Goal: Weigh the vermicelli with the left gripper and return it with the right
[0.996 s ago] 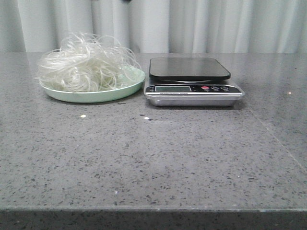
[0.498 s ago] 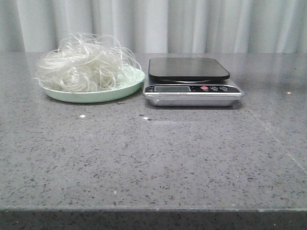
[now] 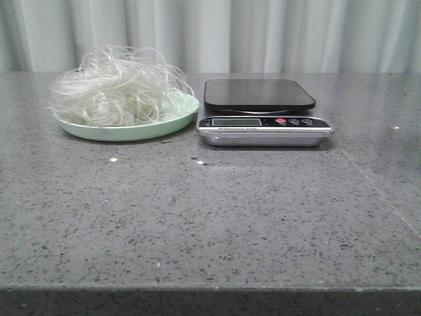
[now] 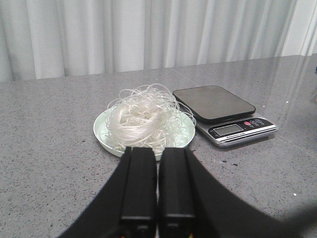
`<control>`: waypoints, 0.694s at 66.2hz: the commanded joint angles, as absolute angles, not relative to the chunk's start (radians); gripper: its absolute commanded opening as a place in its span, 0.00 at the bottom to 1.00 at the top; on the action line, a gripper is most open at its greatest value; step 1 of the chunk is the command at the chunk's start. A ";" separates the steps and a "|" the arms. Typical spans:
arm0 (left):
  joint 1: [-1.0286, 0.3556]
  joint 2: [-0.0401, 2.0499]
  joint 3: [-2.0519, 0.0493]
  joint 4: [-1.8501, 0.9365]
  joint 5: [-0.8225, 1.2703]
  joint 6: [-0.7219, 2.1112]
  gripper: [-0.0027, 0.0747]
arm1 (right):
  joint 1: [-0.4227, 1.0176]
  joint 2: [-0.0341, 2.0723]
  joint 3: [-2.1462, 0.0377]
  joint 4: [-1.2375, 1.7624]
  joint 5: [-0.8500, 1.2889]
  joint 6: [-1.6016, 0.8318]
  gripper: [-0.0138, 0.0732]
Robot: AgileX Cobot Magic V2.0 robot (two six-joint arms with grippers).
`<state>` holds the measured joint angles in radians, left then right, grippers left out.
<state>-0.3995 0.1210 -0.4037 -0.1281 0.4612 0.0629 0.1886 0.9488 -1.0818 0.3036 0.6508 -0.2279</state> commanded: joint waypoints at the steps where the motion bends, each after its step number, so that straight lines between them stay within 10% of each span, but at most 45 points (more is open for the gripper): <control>1: -0.399 0.131 -0.429 -0.141 0.383 0.059 0.20 | 0.181 0.814 -0.981 0.319 0.509 -0.243 0.74; 46: -0.399 0.131 -0.429 -0.141 0.382 0.059 0.20 | 0.181 0.107 -0.377 0.318 0.219 -0.243 0.63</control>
